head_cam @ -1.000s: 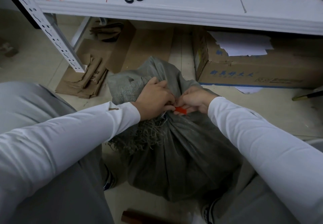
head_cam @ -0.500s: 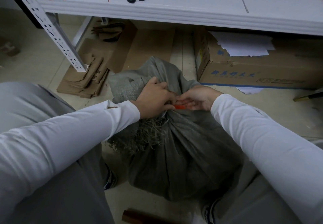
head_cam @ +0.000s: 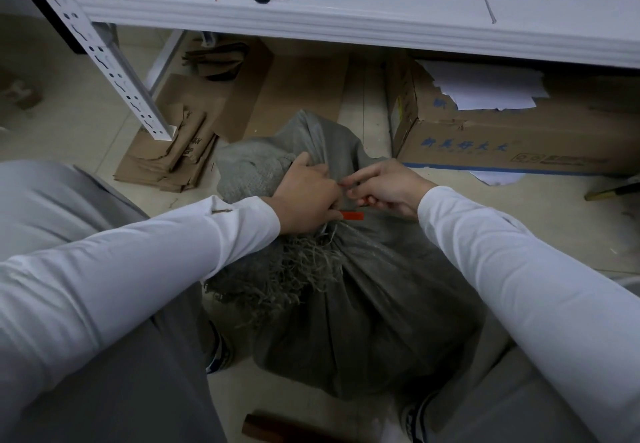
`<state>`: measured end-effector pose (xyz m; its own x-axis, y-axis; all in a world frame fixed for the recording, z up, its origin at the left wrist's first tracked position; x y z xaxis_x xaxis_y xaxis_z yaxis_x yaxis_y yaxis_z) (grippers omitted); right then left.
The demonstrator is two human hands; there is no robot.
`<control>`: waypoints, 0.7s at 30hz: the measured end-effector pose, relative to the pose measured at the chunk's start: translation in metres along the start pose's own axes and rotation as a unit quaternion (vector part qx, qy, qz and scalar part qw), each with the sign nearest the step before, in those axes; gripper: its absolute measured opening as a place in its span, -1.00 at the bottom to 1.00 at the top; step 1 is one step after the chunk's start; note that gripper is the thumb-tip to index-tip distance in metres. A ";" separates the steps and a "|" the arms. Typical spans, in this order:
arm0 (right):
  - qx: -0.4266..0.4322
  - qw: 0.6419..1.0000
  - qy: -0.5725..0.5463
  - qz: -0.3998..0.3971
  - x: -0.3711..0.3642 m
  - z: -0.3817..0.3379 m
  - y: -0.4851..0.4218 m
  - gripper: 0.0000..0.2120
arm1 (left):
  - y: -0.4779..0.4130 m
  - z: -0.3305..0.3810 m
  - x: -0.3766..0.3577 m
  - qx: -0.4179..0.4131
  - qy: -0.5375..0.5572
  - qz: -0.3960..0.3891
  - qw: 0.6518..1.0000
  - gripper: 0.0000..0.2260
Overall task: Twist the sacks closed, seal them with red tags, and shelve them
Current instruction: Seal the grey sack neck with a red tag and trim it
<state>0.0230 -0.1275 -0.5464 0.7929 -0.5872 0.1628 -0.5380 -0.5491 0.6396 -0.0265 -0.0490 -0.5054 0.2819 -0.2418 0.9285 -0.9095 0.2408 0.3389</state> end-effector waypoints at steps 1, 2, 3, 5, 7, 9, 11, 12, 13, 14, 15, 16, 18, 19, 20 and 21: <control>-0.008 1.000 0.019 0.002 0.001 0.000 -0.001 -0.76 | 0.001 0.001 0.000 0.000 -0.002 0.000 1.000 -0.70; -0.021 0.999 0.038 0.005 0.002 0.002 -0.002 -0.78 | 0.002 0.002 -0.001 0.000 -0.004 0.000 1.000 -0.70; -0.039 0.998 0.056 0.007 0.003 0.005 -0.003 -0.81 | 0.002 0.003 -0.001 0.001 -0.005 -0.001 1.000 -0.70; -0.076 0.993 0.087 -0.006 0.001 0.010 -0.004 -0.90 | 0.003 0.004 -0.002 0.004 -0.009 -0.006 1.000 -0.70; -0.101 0.991 0.083 -0.026 -0.003 0.013 -0.005 -0.91 | 0.004 0.005 -0.002 0.005 -0.017 -0.010 1.000 -0.71; -0.114 0.992 0.032 -0.042 -0.007 0.015 -0.005 -0.92 | 0.005 0.005 -0.002 0.008 -0.025 -0.014 1.000 -0.73; -0.116 0.991 -0.022 -0.055 -0.013 0.015 -0.007 -0.92 | 0.006 0.003 -0.003 0.018 -0.027 -0.017 0.999 -0.76; -0.114 0.991 -0.043 -0.061 -0.017 0.015 -0.008 -0.92 | 0.006 0.001 -0.003 0.028 -0.027 -0.018 0.999 -0.75; -0.110 0.990 -0.062 -0.067 -0.022 0.014 -0.008 -0.93 | 0.006 -0.002 -0.003 0.039 -0.024 -0.017 0.999 -0.74; -0.103 0.989 -0.080 -0.075 -0.028 0.013 -0.007 -0.94 | 0.006 -0.005 -0.003 0.050 -0.017 -0.018 0.998 -0.73; -0.095 0.987 -0.097 -0.084 -0.033 0.011 -0.007 -0.95 | 0.005 -0.008 -0.004 0.058 -0.005 -0.019 0.998 -0.72; -0.085 0.986 -0.113 -0.091 -0.037 0.010 -0.006 -0.95 | 0.005 -0.010 -0.005 0.063 0.006 -0.022 0.998 -0.71; -0.070 0.983 -0.141 -0.100 -0.041 0.006 -0.004 -0.93 | 0.004 -0.014 -0.007 0.068 0.023 -0.025 0.997 -0.72; -0.065 0.981 -0.151 -0.102 -0.042 0.005 -0.004 -0.93 | 0.004 -0.016 -0.007 0.071 0.031 -0.027 0.997 -0.72; -0.062 0.980 -0.156 -0.103 -0.042 0.004 -0.003 -0.93 | 0.004 -0.018 -0.008 0.076 0.040 -0.029 0.996 -0.72; -0.059 0.981 -0.156 -0.103 -0.042 0.003 -0.002 -0.92 | 0.003 -0.021 -0.010 0.081 0.052 -0.032 0.995 -0.73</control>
<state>-0.0101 -0.1033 -0.5567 0.7447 -0.6351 -0.2052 -0.3242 -0.6129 0.7206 -0.0262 -0.0265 -0.5102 0.3631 -0.1519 0.9193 -0.9235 0.0723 0.3767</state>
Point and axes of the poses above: each hand's wrist, its own y-axis away from the middle knuckle, its own x-axis out of the back of the hand, z = x × y, the point moved 10 cm from there along -y, towards the middle knuckle, and after that the axes turned 11 degrees about -z, right-handed, at the moved point
